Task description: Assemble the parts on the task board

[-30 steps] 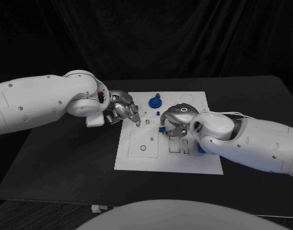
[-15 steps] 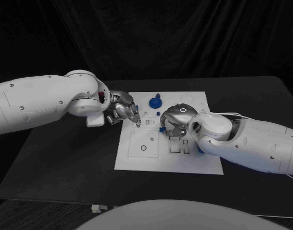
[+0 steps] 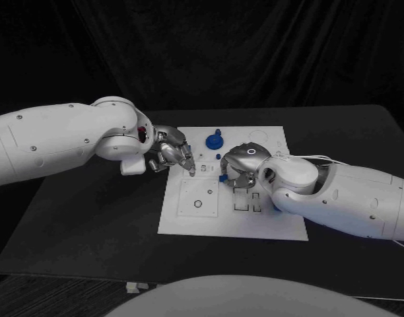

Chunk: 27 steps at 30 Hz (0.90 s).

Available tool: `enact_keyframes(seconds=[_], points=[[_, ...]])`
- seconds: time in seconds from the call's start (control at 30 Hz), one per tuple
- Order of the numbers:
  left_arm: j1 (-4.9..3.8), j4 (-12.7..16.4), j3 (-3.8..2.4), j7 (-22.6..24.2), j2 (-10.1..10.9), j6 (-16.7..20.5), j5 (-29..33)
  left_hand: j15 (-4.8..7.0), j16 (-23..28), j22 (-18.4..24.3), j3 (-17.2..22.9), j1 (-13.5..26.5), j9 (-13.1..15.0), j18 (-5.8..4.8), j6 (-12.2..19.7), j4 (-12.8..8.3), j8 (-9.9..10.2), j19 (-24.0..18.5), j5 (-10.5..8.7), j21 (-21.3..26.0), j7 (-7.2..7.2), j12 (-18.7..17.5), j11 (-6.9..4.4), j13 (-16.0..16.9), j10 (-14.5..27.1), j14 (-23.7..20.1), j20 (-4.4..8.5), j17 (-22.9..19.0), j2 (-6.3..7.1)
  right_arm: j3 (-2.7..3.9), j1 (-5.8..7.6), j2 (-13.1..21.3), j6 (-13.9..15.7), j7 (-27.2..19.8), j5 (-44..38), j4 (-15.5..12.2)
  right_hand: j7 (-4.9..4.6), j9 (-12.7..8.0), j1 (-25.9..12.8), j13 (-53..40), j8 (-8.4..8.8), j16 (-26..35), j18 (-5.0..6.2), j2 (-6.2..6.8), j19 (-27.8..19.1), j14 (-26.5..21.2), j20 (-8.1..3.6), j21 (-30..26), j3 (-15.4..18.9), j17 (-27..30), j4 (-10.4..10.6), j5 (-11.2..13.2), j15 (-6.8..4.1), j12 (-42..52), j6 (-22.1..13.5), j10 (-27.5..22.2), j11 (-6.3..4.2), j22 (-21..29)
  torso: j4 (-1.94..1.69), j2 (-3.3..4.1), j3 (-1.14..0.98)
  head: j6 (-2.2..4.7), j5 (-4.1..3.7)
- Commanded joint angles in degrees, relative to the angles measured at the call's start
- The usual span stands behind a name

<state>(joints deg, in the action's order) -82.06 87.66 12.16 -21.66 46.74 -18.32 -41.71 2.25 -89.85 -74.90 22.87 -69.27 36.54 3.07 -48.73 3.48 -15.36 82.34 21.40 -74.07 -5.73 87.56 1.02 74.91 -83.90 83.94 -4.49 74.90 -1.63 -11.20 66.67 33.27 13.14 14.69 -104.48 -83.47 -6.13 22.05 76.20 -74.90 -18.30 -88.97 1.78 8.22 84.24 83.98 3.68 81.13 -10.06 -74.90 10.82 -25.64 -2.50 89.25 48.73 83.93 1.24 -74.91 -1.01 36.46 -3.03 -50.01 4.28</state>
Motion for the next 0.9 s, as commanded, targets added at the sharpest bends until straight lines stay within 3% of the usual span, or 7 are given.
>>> enact_keyframes(seconds=[0.03, 0.27, 0.47, 0.63, 0.73, 0.9], points=[[0.1, 0.0, -0.04, 1.0, -0.2, -1.0, 0.3, -0.38, -0.2, -10.4, 0.1, 0.0, 0.0, 0.47, -0.2, 0.1, 0.2, -0.3, -0.16, 0.2, -0.2, -0.3, 0.36, 12.5, -3.6, 6.1, 0.14, 15.1, -0.6, -0.54, -0.86, 0.0, -4.0, 2.3, 0.8, 0.7, -0.08, 0.1, -0.7, -12.7, 0.37, 0.2, 0.56, 0.37, 1.2, 5.3, 0.23, -0.4, 0.1, -12.3, -0.4, 0.8, 0.19, -0.2, -0.5, 4.8, 0.27, -12.0, 0.01, 0.0, 0.01, 0.01, -0.01], [0.14, -0.1, -0.04, 1.0, -0.5, -1.2, 0.3, -0.39, -0.2, -10.4, 0.1, 0.0, -0.1, 0.48, -0.2, 0.2, 0.2, -0.4, -0.07, 0.2, -0.22, -0.3, 0.37, 12.5, -3.6, 6.1, 0.12, 15.1, -0.67, -0.54, -0.87, -0.3, -4.9, 3.3, 0.8, 1.0, -0.32, 0.1, -1.0, -12.4, 0.68, 0.4, 0.69, 0.37, 0.9, 5.1, 0.45, -1.0, 0.3, -11.8, -0.6, 5.1, 0.42, -0.4, -1.5, 4.5, 0.53, -11.8, -0.02, -0.02, 0.0, 0.01, -0.08], [0.16, -0.2, -0.04, 1.2, -0.7, -1.2, 0.3, -0.41, -0.2, -10.4, 0.1, 0.0, -0.2, 0.48, -0.2, 0.3, 0.2, -0.4, 0.0, 0.2, -0.24, -0.3, 0.39, 12.4, -3.5, 6.1, 0.1, 15.1, -0.73, -0.54, -0.86, -0.4, -4.8, 4.3, 0.6, 1.2, -0.43, -0.1, -0.8, -12.3, 0.97, 0.5, 0.73, 0.29, 0.8, 5.1, 0.52, -1.1, 0.2, -11.7, -0.8, 5.8, 0.5, -0.4, -2.0, 4.5, 0.62, -11.8, -0.01, -0.03, 0.01, 0.01, -0.05], [0.17, -0.3, -0.04, 1.3, -0.8, -1.2, 0.3, -0.43, -0.2, -10.4, 0.2, 0.0, -0.3, 0.49, -0.1, 0.4, 0.3, -0.5, 0.14, 0.3, -0.27, -0.3, 0.42, 12.4, -3.5, 6.1, 0.08, 15.1, -0.9, -0.53, -0.85, -0.4, -4.6, 4.6, -0.3, 1.4, -0.47, -0.1, 0.0, -12.2, 0.87, 0.5, 0.74, -0.07, 0.8, 5.1, 0.59, -1.2, -0.4, -11.6, -1.4, 4.1, 0.55, -0.4, -1.7, 4.4, 0.65, -11.7, 0.0, -0.06, 0.01, 0.01, 0.09], [0.17, -0.3, -0.04, 1.3, -0.8, -1.1, 0.3, -0.43, -0.2, -10.4, 0.2, 0.0, -0.3, 0.49, -0.1, 0.4, 0.3, -0.5, 0.14, 0.3, -0.27, -0.3, 0.42, 12.4, -3.5, 6.1, 0.08, 15.1, -0.9, -0.53, -0.85, -0.4, -4.5, 4.6, -0.5, 1.5, -0.07, 0.2, 0.5, -12.4, -0.08, 0.5, 0.75, -0.32, 0.8, 5.1, 0.46, -1.2, -1.3, -11.7, -2.1, -0.2, 0.31, -0.4, 0.1, 4.5, 0.33, -11.8, -0.01, -0.06, 0.02, 0.01, 0.12], [0.19, -0.4, -0.04, 1.3, -0.9, -1.2, 0.3, -0.47, -0.2, -10.3, 0.4, 0.1, -0.5, 0.53, -0.1, 0.6, 0.3, -0.6, 0.36, 0.4, -0.3, -0.4, 0.45, 12.3, -3.4, 6.1, 0.04, 15.1, -1.16, -0.53, -0.85, -0.5, -5.0, 4.4, -0.6, 1.7, -0.03, 0.2, 0.2, -12.4, -0.18, 0.5, 0.74, -0.2, 0.8, 5.1, 0.42, -1.2, -1.2, -11.6, -2.1, -0.4, 0.27, -0.4, 0.4, 4.5, 0.3, -11.8, -0.03, -0.04, 0.03, 0.01, -0.05]])
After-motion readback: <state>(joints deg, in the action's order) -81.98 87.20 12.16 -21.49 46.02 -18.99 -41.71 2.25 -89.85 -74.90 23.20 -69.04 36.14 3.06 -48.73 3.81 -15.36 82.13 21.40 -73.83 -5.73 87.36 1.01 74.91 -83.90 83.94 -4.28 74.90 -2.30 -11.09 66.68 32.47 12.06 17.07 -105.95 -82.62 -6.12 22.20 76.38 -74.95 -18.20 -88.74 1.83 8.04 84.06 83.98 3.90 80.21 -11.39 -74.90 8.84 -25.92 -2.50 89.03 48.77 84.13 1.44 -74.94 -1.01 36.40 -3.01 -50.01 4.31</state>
